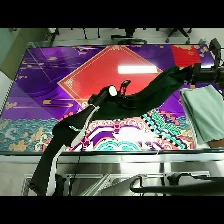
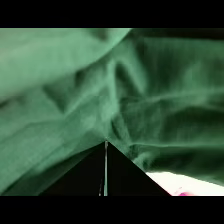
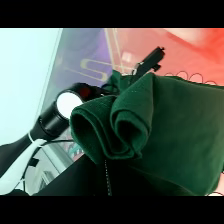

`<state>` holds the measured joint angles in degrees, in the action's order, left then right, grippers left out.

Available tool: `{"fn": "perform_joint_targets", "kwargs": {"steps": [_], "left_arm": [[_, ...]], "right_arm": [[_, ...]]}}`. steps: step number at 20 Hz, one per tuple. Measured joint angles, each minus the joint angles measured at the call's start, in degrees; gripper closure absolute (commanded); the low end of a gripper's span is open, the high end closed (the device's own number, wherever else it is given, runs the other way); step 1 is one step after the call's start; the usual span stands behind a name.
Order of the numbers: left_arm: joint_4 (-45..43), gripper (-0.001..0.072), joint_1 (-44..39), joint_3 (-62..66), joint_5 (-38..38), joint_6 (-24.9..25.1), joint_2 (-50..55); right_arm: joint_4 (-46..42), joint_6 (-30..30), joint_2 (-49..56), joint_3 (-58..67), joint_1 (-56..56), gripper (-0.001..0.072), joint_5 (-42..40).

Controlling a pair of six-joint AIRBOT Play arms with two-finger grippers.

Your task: Fold the shirts.

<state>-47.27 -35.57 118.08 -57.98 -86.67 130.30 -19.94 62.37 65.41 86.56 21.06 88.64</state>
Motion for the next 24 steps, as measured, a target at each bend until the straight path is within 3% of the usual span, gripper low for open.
{"fn": "perform_joint_targets", "kwargs": {"steps": [4, 8, 11, 15, 17, 19, 21, 24], "left_arm": [[7.1, 0.0676, 3.6, 0.3, -2.8, 0.8, -3.9], [18.0, 0.0675, 13.5, -0.3, -11.0, 6.0, -14.7], [29.9, 0.0675, 22.1, -0.5, -18.0, 9.9, -23.5], [42.7, 0.0675, 31.5, -0.6, -25.1, 13.7, -33.8], [45.5, 0.0675, 34.2, -1.2, -27.2, 14.6, -38.2], [47.1, 0.0675, 35.5, -3.4, -28.1, 16.1, -42.8], [47.8, 0.0676, 35.8, -6.3, -28.2, 17.5, -46.6], [48.0, 0.0675, 35.6, -11.3, -28.4, 19.0, -51.0]], "right_arm": [[0.5, 1.6, -0.3, 0.0, -1.0, 0.0698, 0.2], [0.6, 2.9, -0.3, 0.0, -4.5, 0.0698, -2.7], [0.7, 3.2, 0.7, -0.2, -12.9, 0.0697, -10.6], [0.9, -0.8, 6.1, -1.1, -31.9, 0.0687, -28.2], [0.9, -4.0, 11.9, -1.4, -42.8, 0.0294, -38.8], [2.1, -6.9, 19.0, -1.1, -52.7, 0.0286, -53.1], [3.1, -9.4, 24.2, 0.0, -58.3, 0.0285, -62.3], [3.5, -12.3, 26.2, 1.2, -59.8, 0.0286, -65.1]]}}
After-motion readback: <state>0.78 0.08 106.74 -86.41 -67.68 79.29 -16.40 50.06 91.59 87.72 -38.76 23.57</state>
